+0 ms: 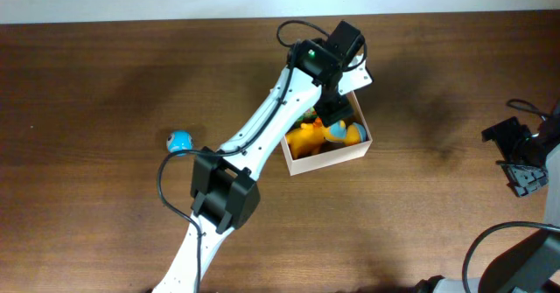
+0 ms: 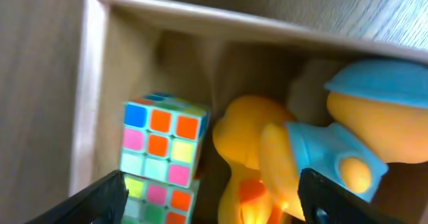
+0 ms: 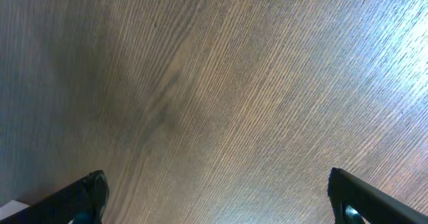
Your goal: Pack container
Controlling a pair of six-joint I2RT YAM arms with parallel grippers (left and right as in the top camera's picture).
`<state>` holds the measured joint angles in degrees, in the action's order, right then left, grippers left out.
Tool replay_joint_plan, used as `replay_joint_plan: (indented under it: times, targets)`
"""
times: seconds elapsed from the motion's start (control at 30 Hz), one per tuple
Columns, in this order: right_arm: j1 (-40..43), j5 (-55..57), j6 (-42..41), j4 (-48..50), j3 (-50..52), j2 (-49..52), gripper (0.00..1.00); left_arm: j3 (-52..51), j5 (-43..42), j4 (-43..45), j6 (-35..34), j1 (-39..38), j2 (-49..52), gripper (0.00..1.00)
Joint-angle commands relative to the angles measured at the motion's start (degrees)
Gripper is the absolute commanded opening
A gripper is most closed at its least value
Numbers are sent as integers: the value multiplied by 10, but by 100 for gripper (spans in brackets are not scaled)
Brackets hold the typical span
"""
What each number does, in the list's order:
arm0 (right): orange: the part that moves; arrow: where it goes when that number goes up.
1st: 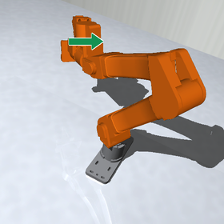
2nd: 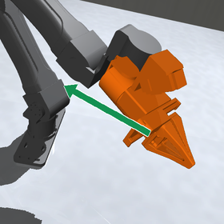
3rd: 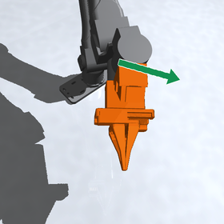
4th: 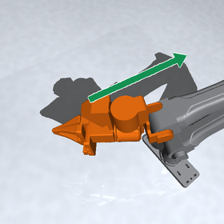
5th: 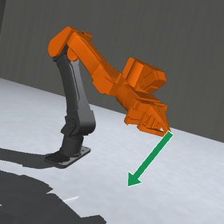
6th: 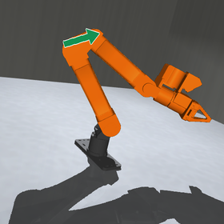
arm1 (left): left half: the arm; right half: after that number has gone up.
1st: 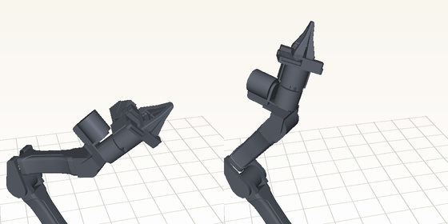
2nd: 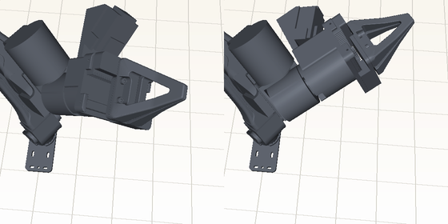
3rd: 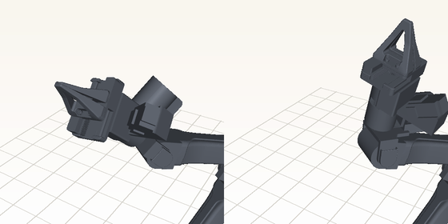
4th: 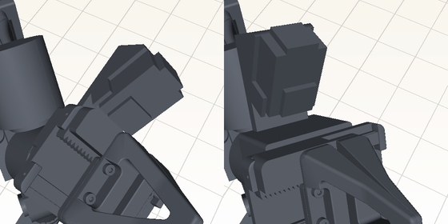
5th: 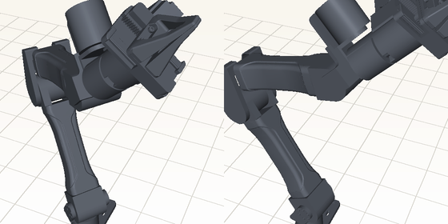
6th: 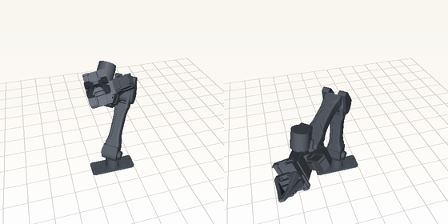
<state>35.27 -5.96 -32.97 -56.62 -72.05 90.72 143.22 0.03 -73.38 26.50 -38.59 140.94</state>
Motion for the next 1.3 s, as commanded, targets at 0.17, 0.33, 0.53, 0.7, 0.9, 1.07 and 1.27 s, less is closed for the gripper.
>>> replay_joint_plan:
  times: [0.17, 0.33, 0.53, 0.7, 0.9, 1.07, 1.27]
  targets:
    - [0, 0, 1, 0, 2, 1, 99, 3, -18, -17, -3, 0, 35, 82]
    - [0, 0, 2, 0, 2, 1, 99, 2, -49, -16, -3, -1, 51, 81]
    - [0, 0, 2, 0, 2, 1, 99, 2, -52, -21, -3, -7, 83, 81]
    - [0, 0, 1, 0, 2, 1, 99, 2, -51, -16, -3, -10, 89, 81]
    - [0, 0, 1, 0, 2, 1, 99, 4, -47, -15, -3, -10, 89, 81]
    - [0, 0, 1, 0, 2, 1, 99, 20, -47, -21, -3, -10, 80, 81]
    - [0, 0, 2, 0, 2, 1, 99, 54, -47, -25, -3, -10, 54, 82]
